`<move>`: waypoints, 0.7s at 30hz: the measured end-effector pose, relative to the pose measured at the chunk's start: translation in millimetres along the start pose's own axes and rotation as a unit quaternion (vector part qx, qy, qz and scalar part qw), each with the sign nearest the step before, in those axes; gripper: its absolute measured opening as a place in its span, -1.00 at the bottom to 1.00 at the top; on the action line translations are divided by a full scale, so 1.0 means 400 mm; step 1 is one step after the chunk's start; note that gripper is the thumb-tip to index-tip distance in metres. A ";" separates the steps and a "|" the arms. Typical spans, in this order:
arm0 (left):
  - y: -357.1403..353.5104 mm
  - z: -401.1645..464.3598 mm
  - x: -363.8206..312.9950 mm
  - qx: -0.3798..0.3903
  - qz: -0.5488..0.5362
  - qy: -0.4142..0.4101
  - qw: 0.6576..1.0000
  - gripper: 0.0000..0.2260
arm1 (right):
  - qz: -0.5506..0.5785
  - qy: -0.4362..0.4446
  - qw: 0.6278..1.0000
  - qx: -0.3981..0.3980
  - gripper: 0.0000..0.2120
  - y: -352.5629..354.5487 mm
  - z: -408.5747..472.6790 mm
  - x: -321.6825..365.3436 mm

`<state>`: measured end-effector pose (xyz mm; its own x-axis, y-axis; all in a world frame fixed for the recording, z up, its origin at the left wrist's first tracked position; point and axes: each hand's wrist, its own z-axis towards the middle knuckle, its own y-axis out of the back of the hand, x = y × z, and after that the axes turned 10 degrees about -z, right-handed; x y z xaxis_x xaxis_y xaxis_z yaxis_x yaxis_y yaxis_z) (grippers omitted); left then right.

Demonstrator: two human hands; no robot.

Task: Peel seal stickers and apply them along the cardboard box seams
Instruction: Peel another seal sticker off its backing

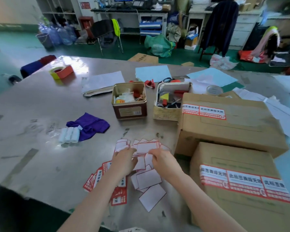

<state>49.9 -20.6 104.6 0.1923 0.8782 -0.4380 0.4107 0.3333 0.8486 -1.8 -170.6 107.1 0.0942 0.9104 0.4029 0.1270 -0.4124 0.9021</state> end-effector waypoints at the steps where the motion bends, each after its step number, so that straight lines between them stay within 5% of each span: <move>1: -0.005 -0.008 0.030 0.006 0.000 0.015 1.000 -0.62 | -0.004 -0.007 0.999 0.032 -0.65 -0.030 0.006 0.013; 8: -0.023 -0.034 0.178 0.038 0.055 0.055 0.996 -0.47 | -0.011 -0.024 0.984 0.175 -0.68 -0.164 0.017 0.082; 21: -0.058 -0.020 0.221 0.041 0.086 -0.010 0.995 -0.38 | -0.031 -0.012 0.975 0.221 -0.68 -0.221 0.043 0.123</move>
<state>50.3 52.2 48.7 0.2834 0.9127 -0.2944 0.4406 0.1487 0.8853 8.8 -89.9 44.7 0.0950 0.9350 0.3416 0.5453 -0.3359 0.7680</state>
